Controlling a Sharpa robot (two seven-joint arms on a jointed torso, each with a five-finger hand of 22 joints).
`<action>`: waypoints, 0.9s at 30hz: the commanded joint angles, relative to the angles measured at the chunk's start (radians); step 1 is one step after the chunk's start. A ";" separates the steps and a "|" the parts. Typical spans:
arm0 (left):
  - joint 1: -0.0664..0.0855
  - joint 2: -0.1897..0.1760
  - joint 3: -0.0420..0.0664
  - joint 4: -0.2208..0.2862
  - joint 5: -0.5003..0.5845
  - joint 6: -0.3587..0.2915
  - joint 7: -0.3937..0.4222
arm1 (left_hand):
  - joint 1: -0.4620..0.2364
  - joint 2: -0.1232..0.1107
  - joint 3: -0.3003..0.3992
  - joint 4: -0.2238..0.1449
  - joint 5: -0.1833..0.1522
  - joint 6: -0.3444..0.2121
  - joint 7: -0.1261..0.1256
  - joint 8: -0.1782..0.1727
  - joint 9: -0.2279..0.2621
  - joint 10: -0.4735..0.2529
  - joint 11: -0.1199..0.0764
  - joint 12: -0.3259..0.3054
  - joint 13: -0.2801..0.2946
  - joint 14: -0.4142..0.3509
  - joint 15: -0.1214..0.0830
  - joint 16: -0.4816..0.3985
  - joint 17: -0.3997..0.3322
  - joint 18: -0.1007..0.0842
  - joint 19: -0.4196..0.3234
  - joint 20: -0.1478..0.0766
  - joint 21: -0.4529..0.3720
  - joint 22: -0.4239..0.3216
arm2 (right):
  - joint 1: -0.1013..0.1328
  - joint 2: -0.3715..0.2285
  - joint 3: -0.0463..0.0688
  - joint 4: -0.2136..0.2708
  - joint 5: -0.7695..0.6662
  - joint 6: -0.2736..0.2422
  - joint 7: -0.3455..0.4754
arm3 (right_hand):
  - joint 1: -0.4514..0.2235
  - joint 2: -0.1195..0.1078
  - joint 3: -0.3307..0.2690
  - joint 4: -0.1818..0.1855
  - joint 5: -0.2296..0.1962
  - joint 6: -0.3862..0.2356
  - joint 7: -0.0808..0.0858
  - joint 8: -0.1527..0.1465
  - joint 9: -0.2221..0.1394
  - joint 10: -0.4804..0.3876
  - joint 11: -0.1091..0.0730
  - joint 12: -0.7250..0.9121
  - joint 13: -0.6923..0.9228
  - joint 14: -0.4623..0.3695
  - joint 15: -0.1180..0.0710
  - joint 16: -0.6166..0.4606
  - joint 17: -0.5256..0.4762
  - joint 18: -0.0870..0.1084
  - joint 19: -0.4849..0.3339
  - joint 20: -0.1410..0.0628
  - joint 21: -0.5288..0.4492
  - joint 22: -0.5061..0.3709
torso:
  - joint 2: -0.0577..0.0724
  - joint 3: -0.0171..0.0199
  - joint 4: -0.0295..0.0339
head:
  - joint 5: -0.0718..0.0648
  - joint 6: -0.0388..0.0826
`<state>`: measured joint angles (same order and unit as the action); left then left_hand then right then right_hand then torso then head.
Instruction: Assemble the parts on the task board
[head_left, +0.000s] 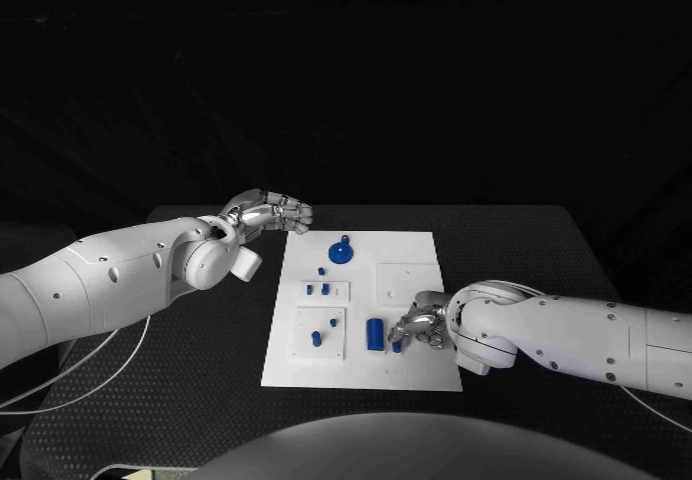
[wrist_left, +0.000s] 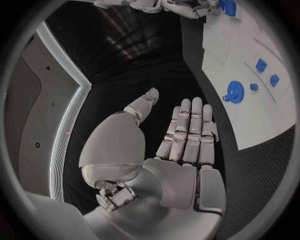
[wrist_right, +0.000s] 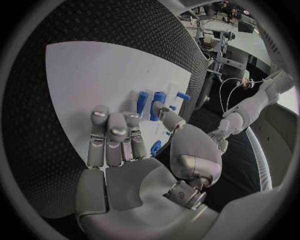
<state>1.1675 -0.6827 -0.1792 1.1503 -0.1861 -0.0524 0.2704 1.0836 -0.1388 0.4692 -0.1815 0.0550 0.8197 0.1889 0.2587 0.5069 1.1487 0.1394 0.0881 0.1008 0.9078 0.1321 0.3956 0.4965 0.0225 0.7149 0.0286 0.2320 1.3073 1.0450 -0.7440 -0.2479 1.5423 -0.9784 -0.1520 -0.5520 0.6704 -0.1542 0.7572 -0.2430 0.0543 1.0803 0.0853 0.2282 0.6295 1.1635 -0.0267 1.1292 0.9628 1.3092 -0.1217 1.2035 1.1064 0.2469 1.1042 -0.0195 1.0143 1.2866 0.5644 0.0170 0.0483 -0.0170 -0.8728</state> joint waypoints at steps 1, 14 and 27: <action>0.002 0.001 0.001 0.002 0.002 0.009 0.006 | 0.001 0.008 0.000 0.008 0.003 -0.004 -0.002 0.005 -0.001 0.008 -0.001 -0.002 -0.002 0.003 -0.001 -0.004 0.001 0.005 0.005 0.002 -0.005 0.022 | 0.000 -0.006 0.001 0.006 -0.006 0.031 0.045 | 0.013 -0.013 -0.006 -0.007 -0.006 -0.004 -0.003 0.004 0.002 -0.007 -0.001 -0.002 0.001 -0.001 -0.005 0.005 -0.001 0.015 0.002 -0.009 -0.006 -0.001 | 0.000 0.0002 0.0002 | -0.001 0.000; 0.002 -0.003 0.001 0.004 0.002 0.008 0.006 | 0.001 0.008 0.000 0.008 0.003 -0.004 -0.002 0.005 -0.002 0.008 -0.001 -0.002 -0.002 0.003 -0.001 -0.004 0.002 0.005 0.005 0.002 -0.005 0.022 | -0.001 -0.036 0.001 0.011 -0.045 0.117 0.049 | 0.126 -0.064 -0.091 -0.044 -0.006 -0.023 0.002 0.007 0.007 -0.024 0.004 0.000 0.008 -0.016 -0.002 0.005 0.000 0.015 -0.013 -0.009 -0.008 -0.001 | 0.000 0.0008 -0.0008 | 0.000 0.000; 0.002 -0.001 0.001 0.005 0.002 0.009 0.006 | 0.002 0.008 0.000 0.008 0.003 -0.004 -0.002 0.005 -0.002 0.008 -0.001 -0.002 -0.002 0.003 -0.001 -0.004 0.002 0.005 0.006 0.002 -0.006 0.022 | -0.003 -0.023 0.000 0.002 -0.052 0.103 0.041 | 0.143 -0.039 -0.120 -0.036 -0.006 -0.017 0.000 0.013 0.010 -0.023 0.002 0.000 0.008 -0.017 -0.003 0.006 0.000 0.015 -0.014 -0.006 -0.009 -0.003 | 0.001 0.0008 0.0010 | -0.004 0.000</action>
<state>1.1677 -0.6857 -0.1793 1.1518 -0.1861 -0.0525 0.2696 1.0836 -0.1388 0.4692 -0.1816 0.0550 0.8197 0.1889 0.2587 0.5062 1.1487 0.1394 0.0881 0.1000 0.9078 0.1321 0.3956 0.4972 0.0225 0.7149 0.0286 0.2320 1.3078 1.0434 -0.7693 -0.2477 1.5465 -1.0155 -0.0575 -0.5151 0.8121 -0.2019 0.6430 -0.2773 0.0543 1.0634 0.0875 0.2371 0.6385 1.1453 -0.0232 1.1295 0.9699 1.2976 -0.1226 1.2035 1.1066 0.2470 1.0965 -0.0267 1.0106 1.2852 0.5649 0.0177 0.0482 -0.0205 -0.8728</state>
